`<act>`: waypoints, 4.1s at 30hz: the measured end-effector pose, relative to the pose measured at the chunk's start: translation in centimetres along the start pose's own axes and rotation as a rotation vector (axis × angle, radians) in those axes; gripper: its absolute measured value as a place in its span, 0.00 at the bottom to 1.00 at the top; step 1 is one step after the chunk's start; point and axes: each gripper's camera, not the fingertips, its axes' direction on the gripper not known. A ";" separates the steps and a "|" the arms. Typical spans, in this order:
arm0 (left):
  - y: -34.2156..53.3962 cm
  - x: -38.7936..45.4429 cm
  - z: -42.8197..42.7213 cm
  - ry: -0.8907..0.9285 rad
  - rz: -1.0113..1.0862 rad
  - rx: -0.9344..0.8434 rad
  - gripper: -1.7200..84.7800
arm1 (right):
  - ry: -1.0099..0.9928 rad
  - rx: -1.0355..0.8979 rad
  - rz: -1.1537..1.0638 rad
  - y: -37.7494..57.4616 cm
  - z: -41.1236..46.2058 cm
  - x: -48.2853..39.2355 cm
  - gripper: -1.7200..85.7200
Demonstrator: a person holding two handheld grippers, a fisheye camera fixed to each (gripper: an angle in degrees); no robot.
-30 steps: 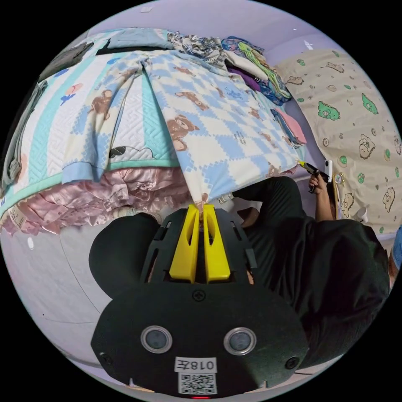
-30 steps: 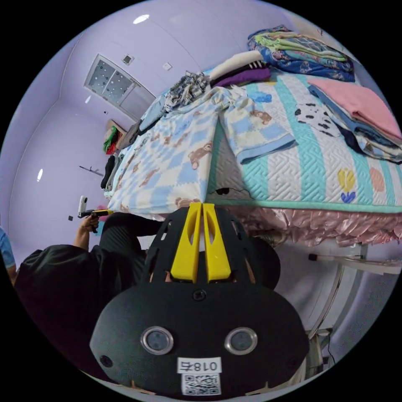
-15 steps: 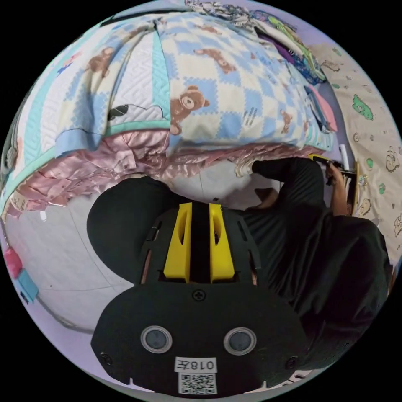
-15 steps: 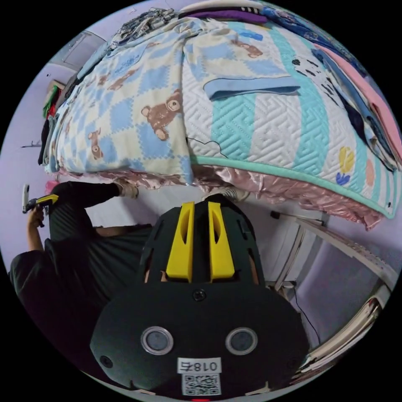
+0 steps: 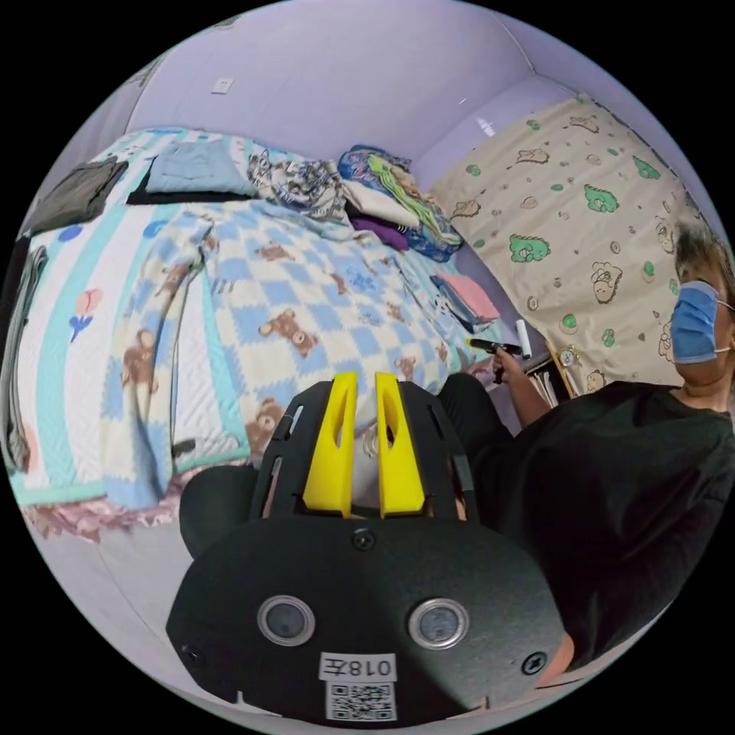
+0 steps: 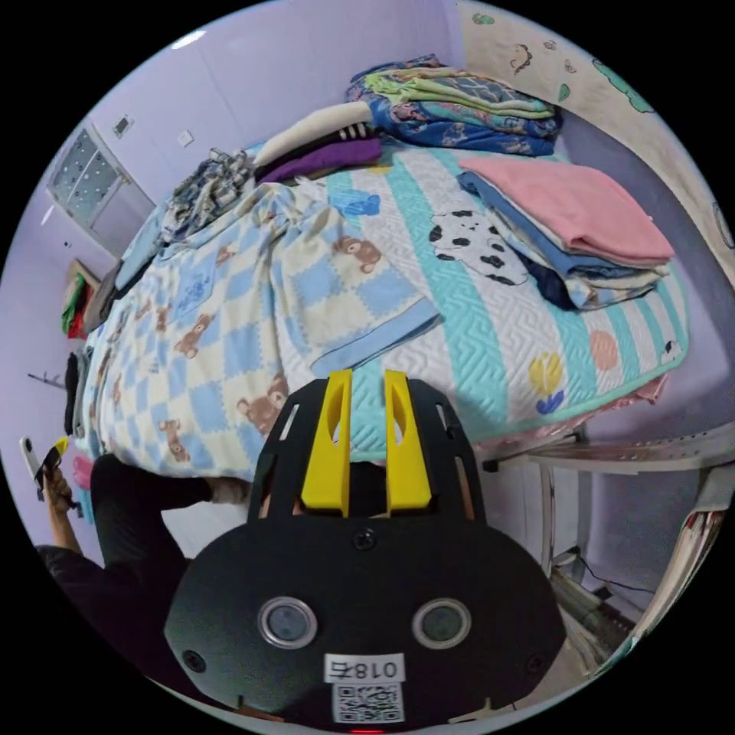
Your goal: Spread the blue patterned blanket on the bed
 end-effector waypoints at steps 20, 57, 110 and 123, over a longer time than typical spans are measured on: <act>-31.2 1.1 21.3 -0.111 0.218 -0.146 0.06 | 0.068 0.163 0.007 -1.9 -3.0 -4.2 0.03; -45.9 14.7 43.0 -0.557 0.967 -0.294 0.09 | 0.540 0.249 -0.180 -24.3 -15.3 -8.6 0.02; -3.7 -21.6 5.4 0.072 -0.115 0.535 0.10 | -0.506 -0.099 -0.581 -20.0 -7.8 -57.1 0.13; -8.4 -23.1 8.2 -0.076 -0.107 0.296 0.11 | -0.211 0.215 -0.954 -12.4 -3.5 -50.1 0.11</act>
